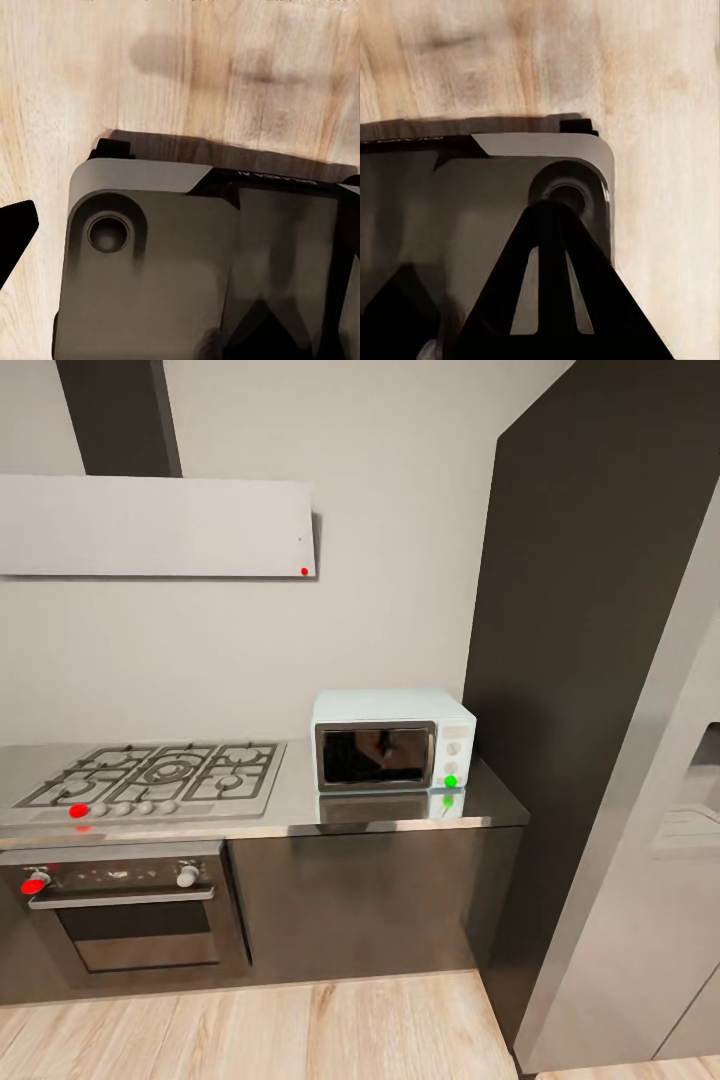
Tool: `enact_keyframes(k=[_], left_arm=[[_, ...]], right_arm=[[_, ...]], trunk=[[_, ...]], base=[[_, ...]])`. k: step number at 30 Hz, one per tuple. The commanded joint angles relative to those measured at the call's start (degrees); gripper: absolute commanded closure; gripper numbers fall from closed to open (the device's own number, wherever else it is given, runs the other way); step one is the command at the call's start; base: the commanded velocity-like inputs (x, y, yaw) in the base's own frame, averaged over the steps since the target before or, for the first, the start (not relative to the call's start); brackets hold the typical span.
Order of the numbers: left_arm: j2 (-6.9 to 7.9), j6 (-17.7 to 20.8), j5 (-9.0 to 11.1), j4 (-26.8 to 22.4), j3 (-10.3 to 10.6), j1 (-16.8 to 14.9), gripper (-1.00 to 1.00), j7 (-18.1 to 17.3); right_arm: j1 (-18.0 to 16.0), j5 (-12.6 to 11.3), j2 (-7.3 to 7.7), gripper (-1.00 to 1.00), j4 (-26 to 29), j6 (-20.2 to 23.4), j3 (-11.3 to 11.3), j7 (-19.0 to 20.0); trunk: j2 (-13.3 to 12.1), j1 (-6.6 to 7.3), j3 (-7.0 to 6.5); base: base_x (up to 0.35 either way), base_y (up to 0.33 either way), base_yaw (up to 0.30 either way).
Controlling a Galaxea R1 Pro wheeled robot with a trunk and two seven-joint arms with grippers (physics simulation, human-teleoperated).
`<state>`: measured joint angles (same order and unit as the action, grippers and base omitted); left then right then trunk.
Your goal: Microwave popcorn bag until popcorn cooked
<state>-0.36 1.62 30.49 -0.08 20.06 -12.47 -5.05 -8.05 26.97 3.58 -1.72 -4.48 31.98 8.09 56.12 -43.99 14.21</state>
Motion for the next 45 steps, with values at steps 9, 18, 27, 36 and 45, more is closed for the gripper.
enact_keyframes(k=[9, 18, 27, 36, 45], left_arm=[[2.12, -7.2, -0.4, -0.3, 1.1, 0.0, -1.00, 0.7], [2.12, -7.2, -0.4, -0.3, 1.1, 0.0, -1.00, 0.7], [2.12, -7.2, -0.4, -0.3, 1.1, 0.0, -1.00, 0.7], [2.12, -7.2, -0.4, -0.3, 1.1, 0.0, -1.00, 0.7], [2.12, -7.2, -0.4, -0.3, 1.1, 0.0, -1.00, 0.7]], right_arm=[[0.1, -0.3, -1.04, 1.00, 0.0, -0.4, 0.4, -1.3], [0.1, -0.3, -1.04, 1.00, 0.0, -0.4, 0.4, -1.3], [0.1, -0.3, -1.04, 1.00, 0.0, -0.4, 0.4, -1.3], [0.1, -0.3, -1.04, 1.00, 0.0, -0.4, 0.4, -1.3], [0.1, -0.3, -1.04, 1.00, 0.0, -0.4, 0.4, -1.3]], trunk=[[0.1, 0.00, -0.08], [0.1, 0.00, -0.08], [0.1, 0.00, -0.08], [0.1, 0.00, -0.08], [0.1, 0.00, -0.08]], base=[[0.000, 0.000, 0.140], [0.000, 0.000, 0.000], [0.000, 0.000, 0.000], [0.000, 0.000, 0.000], [0.000, 0.000, 0.000]])
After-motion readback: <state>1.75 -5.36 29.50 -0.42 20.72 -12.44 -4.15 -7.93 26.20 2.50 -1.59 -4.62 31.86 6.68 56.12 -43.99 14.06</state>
